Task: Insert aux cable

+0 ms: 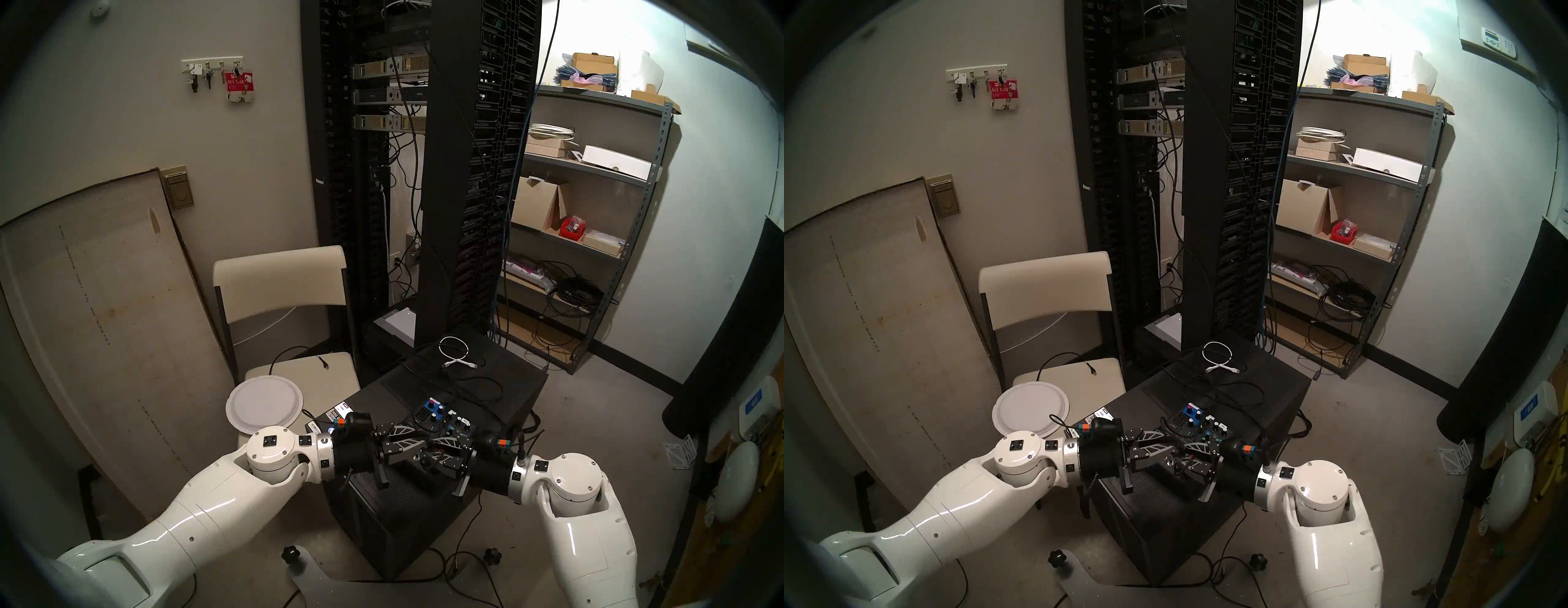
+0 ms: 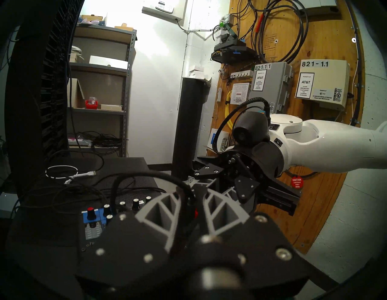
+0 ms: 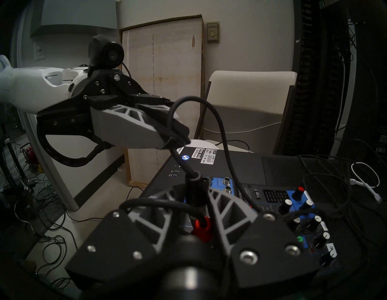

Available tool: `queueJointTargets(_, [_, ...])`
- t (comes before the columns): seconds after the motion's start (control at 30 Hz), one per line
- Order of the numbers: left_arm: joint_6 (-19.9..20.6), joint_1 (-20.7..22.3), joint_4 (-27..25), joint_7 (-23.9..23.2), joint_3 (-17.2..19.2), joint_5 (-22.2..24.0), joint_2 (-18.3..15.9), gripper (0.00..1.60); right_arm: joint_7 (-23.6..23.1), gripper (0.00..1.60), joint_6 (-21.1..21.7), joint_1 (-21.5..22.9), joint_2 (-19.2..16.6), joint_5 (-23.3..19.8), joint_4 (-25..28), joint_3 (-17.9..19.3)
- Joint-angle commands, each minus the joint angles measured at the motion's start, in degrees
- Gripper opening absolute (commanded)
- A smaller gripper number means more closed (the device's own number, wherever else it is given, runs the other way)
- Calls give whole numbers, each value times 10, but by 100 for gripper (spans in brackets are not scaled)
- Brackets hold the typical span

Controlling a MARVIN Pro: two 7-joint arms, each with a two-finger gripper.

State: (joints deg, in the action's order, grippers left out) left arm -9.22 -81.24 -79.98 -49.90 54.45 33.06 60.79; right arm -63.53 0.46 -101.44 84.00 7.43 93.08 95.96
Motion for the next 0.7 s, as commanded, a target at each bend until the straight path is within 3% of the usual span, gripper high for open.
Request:
queueJointTargets(0.0, [7,5,-8,-4,-2,2,3,70,-7,61,-1,-1,6,-5,13,-8])
queueJointTargets(0.67, [14,10,-6,-10,-13,-4,11,71,-8,67,0,1,5,-4,8,-9])
